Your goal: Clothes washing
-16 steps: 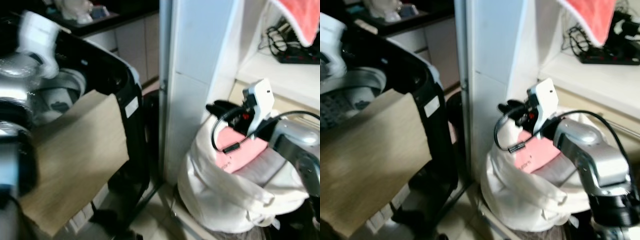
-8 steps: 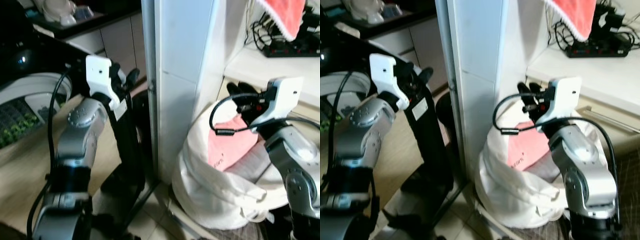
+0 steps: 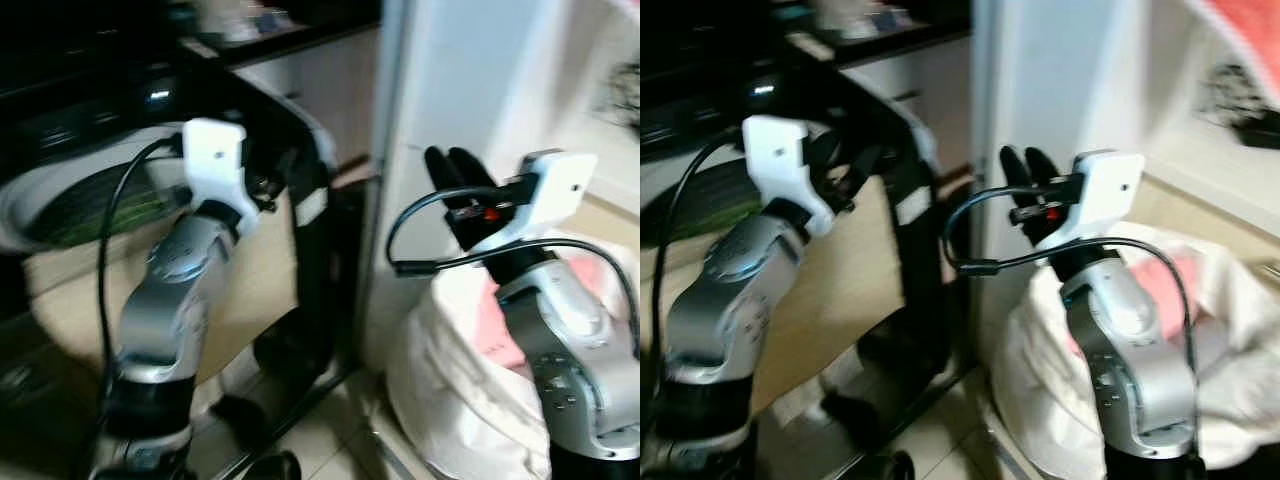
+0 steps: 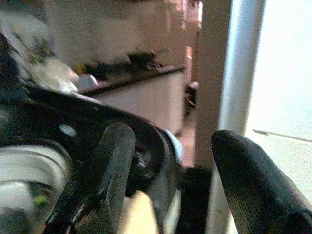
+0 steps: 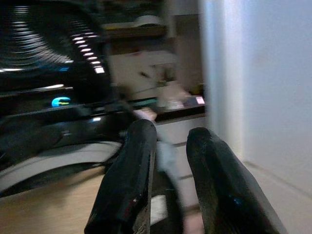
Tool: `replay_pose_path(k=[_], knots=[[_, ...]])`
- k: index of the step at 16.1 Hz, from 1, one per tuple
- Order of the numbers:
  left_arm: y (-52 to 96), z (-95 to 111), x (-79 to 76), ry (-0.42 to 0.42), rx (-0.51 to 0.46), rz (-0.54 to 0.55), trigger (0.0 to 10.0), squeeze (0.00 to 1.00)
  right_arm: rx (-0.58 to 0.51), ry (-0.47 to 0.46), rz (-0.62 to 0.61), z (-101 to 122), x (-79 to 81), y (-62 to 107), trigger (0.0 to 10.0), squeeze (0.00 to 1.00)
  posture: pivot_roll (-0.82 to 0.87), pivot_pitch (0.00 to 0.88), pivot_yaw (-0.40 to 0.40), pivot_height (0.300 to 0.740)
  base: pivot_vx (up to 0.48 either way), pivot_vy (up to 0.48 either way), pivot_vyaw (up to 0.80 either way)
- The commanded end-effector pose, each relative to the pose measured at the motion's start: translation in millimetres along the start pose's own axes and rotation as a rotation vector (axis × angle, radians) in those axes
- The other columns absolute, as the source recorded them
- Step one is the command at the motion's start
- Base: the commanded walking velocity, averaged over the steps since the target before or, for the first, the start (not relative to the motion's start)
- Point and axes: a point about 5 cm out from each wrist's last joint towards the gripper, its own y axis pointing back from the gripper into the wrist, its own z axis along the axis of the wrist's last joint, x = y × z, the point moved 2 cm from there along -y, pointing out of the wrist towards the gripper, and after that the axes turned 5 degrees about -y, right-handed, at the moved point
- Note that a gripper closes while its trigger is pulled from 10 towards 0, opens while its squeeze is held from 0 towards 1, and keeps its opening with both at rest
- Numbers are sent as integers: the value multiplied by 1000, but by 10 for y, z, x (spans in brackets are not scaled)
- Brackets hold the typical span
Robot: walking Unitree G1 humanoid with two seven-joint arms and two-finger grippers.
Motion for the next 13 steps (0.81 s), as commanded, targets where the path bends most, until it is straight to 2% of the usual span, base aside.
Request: replay_pose_path(k=[1, 3, 4, 5, 9, 10, 13], knots=[[-33, 46, 7, -30, -20, -1, 10000, 0, -21, 1, -5, 4, 9, -12, 10000, 0, -88, 0, 75, 740, 0, 0, 800], [-28, -4, -17, -19, 18, -19, 10000, 0, -40, -10, -12, 19, 5, -25, 10000, 0, -91, 0, 84, 740, 0, 0, 800], [-17, 49, -40, -8, -37, -44, 10000, 0, -35, 38, 15, 19, 24, -23, 10000, 0, -95, 0, 88, 740, 0, 0, 800], [-5, 15, -32, -42, -26, -31, 10000, 0, -28, 63, 25, 5, 28, -7, 10000, 0, -100, 0, 93, 740, 0, 0, 800], [22, -99, 47, -6, -3, 23, 10000, 0, -27, 31, -9, -6, -20, -24, 10000, 0, -102, 0, 73, 740, 0, 0, 800], [79, -192, 20, -38, 23, 31, 10000, 0, -11, 31, 5, -58, 20, -14, 10000, 0, -102, 0, 61, 740, 0, 0, 800], [124, -236, -58, -53, 38, 34, 10000, 0, 1, 15, 16, -102, 57, -18, 10000, 0, -98, 0, 50, 740, 0, 0, 800]])
